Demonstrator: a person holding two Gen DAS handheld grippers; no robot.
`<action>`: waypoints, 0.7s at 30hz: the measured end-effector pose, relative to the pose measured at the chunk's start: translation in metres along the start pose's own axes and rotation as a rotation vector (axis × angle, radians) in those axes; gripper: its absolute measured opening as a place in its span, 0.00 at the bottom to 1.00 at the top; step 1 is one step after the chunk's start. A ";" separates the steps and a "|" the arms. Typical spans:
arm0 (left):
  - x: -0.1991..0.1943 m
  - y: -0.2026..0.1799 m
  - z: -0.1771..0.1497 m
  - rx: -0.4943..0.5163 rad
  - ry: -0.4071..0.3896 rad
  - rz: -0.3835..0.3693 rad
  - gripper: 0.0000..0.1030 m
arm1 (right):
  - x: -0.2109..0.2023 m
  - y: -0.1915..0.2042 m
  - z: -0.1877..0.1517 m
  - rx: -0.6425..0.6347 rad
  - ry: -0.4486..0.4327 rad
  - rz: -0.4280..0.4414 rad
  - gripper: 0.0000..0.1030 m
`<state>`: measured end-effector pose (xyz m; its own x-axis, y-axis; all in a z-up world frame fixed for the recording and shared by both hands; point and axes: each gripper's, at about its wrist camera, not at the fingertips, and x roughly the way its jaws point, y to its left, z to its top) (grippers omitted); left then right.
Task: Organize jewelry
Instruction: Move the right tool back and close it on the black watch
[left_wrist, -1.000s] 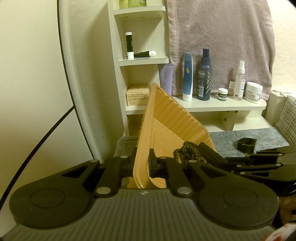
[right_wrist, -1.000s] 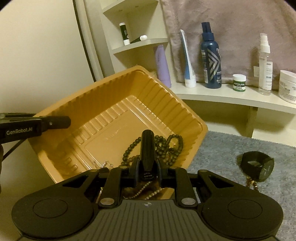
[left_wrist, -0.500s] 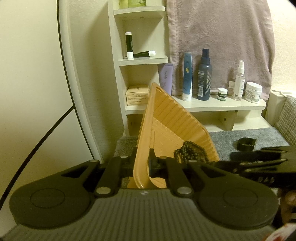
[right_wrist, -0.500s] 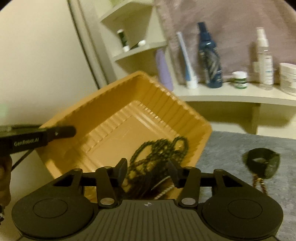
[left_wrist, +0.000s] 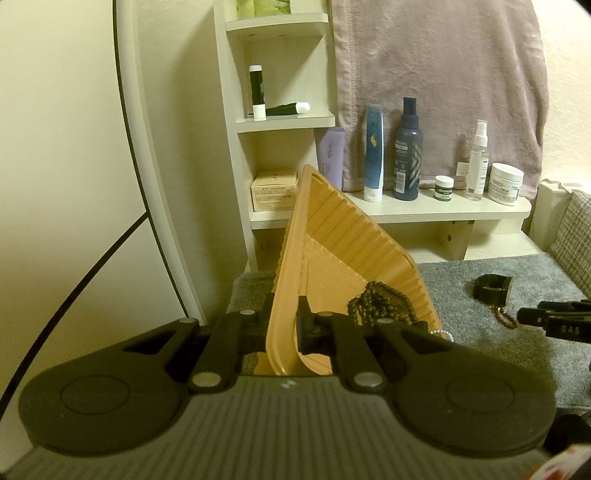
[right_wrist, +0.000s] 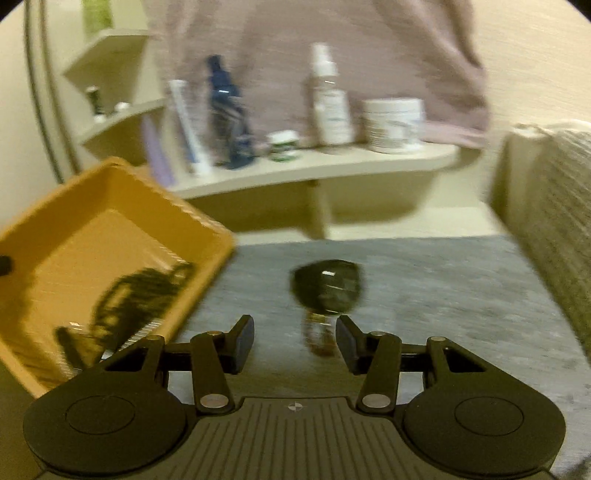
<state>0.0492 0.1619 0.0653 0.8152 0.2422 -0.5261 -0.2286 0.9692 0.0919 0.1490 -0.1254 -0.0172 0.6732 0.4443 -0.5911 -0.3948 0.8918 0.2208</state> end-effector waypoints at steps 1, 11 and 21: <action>0.000 0.000 0.000 0.000 0.000 0.000 0.08 | 0.000 -0.004 -0.001 0.003 0.002 -0.011 0.48; 0.000 0.000 0.000 -0.001 0.000 0.000 0.08 | 0.020 -0.007 0.002 -0.052 0.015 -0.032 0.48; 0.000 0.001 0.000 0.000 0.002 -0.002 0.08 | 0.042 -0.011 0.018 -0.102 0.015 -0.052 0.70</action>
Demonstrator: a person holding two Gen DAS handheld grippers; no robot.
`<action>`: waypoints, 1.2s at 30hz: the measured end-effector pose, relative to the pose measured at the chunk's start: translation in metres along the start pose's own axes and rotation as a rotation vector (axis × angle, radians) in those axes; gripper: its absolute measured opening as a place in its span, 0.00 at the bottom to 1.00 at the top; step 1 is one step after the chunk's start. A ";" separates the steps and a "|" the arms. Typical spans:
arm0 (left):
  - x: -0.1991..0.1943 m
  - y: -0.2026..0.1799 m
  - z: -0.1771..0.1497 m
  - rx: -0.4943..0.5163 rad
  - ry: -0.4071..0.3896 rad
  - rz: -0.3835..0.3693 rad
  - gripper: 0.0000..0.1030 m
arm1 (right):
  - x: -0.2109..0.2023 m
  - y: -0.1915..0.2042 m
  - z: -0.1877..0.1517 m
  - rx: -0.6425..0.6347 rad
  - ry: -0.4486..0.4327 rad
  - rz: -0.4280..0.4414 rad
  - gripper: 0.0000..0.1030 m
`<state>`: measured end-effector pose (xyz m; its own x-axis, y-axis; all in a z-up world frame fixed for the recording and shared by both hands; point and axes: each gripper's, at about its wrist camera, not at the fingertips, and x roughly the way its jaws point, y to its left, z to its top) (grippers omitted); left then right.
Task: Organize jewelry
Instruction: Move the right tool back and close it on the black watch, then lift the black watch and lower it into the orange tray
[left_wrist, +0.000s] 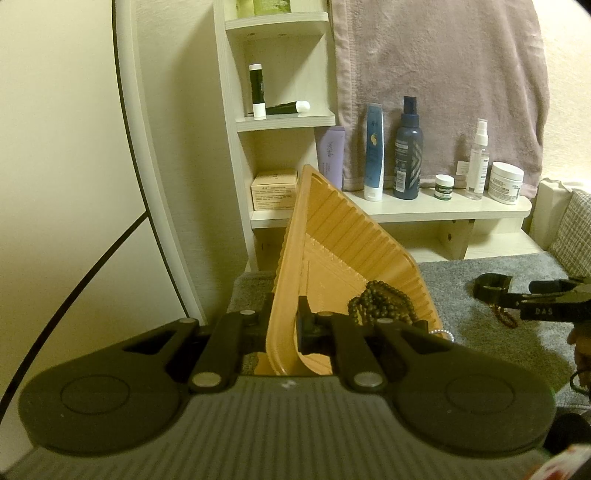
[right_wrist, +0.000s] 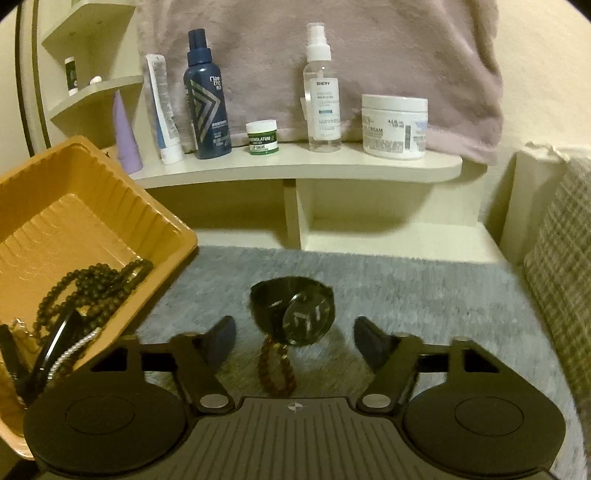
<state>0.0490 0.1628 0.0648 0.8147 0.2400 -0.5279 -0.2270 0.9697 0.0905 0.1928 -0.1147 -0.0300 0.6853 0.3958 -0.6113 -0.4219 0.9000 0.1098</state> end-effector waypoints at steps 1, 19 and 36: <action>0.000 0.000 0.000 0.000 0.000 0.000 0.08 | 0.002 -0.001 0.001 -0.009 0.001 0.008 0.70; -0.001 -0.001 0.001 0.006 0.001 0.000 0.08 | 0.031 -0.014 0.008 -0.215 0.031 0.150 0.62; 0.000 -0.002 0.002 0.012 0.004 0.000 0.08 | 0.023 -0.013 0.008 -0.164 0.036 0.056 0.43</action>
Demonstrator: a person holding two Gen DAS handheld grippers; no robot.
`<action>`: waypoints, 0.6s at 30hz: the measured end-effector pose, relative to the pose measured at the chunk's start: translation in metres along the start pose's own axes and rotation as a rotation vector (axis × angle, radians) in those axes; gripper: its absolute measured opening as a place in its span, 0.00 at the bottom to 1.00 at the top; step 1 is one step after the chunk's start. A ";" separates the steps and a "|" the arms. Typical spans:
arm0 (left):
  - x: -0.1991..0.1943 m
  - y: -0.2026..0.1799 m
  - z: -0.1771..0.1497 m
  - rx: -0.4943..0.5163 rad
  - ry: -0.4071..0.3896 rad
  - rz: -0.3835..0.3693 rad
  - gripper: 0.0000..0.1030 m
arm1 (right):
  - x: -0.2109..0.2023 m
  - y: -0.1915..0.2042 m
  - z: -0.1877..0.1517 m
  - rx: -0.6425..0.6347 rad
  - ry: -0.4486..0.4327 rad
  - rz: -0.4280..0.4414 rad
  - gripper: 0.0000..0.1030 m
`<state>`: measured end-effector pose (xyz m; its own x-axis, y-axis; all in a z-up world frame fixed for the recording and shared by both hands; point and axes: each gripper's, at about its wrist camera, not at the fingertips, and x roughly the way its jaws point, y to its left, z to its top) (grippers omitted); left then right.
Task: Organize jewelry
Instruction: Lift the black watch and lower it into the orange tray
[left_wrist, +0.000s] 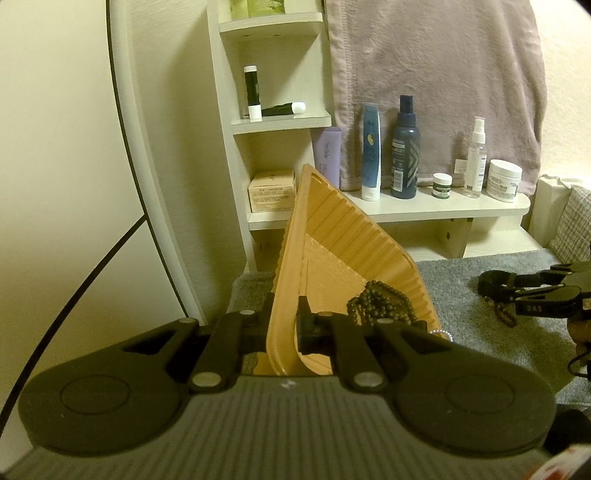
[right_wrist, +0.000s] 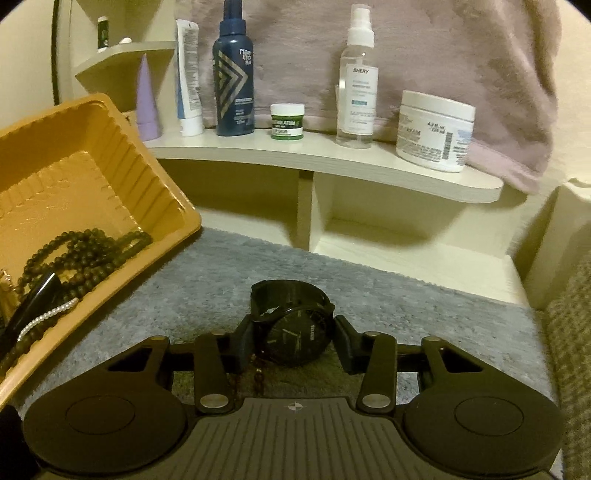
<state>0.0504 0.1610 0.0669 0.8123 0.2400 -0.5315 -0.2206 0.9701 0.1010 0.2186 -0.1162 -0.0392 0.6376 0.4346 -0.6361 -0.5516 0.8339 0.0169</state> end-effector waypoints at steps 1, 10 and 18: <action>0.000 0.000 0.000 0.000 0.000 0.000 0.08 | -0.002 0.001 0.000 0.000 -0.002 -0.011 0.43; 0.000 -0.001 0.001 0.001 0.000 0.001 0.08 | -0.017 0.009 -0.002 0.007 -0.034 -0.038 0.43; 0.000 -0.001 0.001 0.002 0.000 0.001 0.08 | -0.030 0.015 -0.002 0.012 -0.069 -0.041 0.43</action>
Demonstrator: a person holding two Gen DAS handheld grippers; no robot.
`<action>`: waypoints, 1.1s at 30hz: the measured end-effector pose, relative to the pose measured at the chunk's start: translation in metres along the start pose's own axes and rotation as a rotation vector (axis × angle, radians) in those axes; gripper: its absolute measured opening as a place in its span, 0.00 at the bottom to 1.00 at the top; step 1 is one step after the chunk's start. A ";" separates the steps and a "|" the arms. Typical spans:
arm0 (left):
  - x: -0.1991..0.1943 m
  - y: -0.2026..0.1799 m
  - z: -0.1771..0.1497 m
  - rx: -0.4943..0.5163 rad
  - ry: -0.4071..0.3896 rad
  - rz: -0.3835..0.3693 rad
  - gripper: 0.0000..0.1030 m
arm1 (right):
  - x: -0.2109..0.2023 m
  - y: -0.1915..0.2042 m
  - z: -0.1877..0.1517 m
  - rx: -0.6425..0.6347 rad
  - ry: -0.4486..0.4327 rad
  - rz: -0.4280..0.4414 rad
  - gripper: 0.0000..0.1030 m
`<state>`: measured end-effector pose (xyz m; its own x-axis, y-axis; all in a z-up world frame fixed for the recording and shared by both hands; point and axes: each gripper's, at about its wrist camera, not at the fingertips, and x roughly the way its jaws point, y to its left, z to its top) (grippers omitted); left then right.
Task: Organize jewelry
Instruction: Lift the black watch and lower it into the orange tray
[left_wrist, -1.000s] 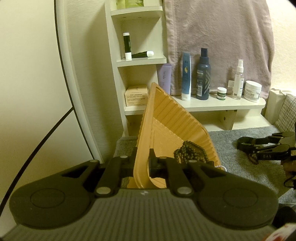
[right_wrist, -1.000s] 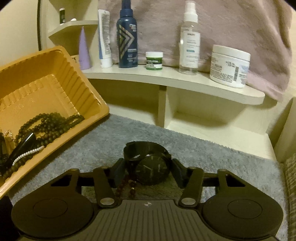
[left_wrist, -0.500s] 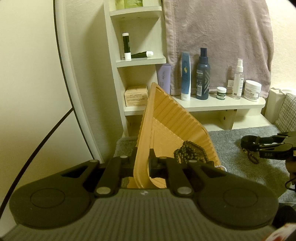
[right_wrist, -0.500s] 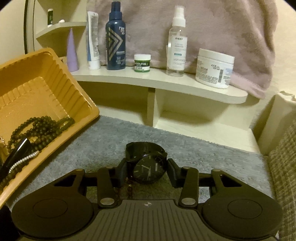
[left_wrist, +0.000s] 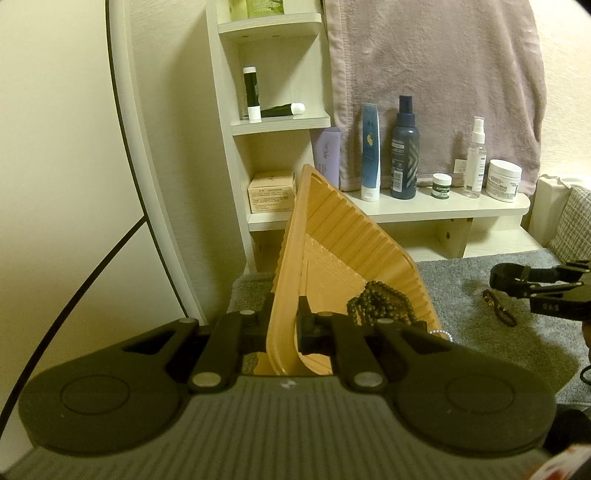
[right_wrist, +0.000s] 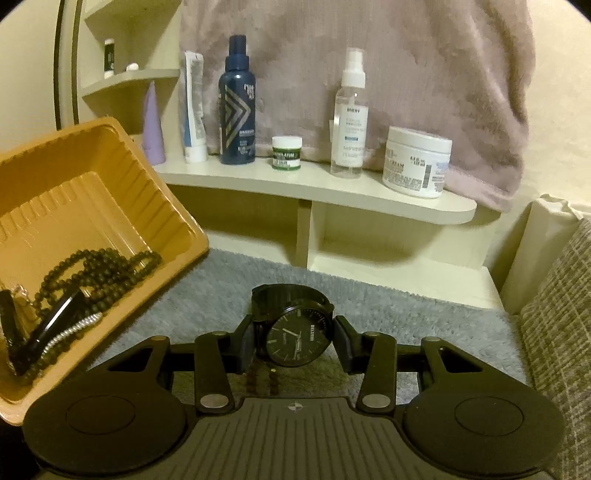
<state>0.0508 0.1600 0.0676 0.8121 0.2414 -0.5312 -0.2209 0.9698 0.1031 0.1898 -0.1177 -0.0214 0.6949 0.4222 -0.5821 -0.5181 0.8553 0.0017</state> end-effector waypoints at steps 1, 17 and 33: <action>0.000 0.000 0.000 -0.001 0.000 0.000 0.08 | -0.002 0.001 0.001 0.001 -0.005 0.002 0.43; 0.000 -0.001 0.000 0.000 0.000 0.000 0.08 | -0.022 0.024 0.014 -0.025 -0.063 0.044 0.43; -0.001 -0.001 0.001 -0.003 0.000 -0.001 0.08 | -0.021 0.079 0.032 -0.059 -0.087 0.226 0.43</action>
<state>0.0509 0.1587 0.0684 0.8125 0.2404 -0.5311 -0.2214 0.9700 0.1003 0.1499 -0.0492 0.0171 0.5970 0.6273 -0.5001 -0.6918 0.7182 0.0751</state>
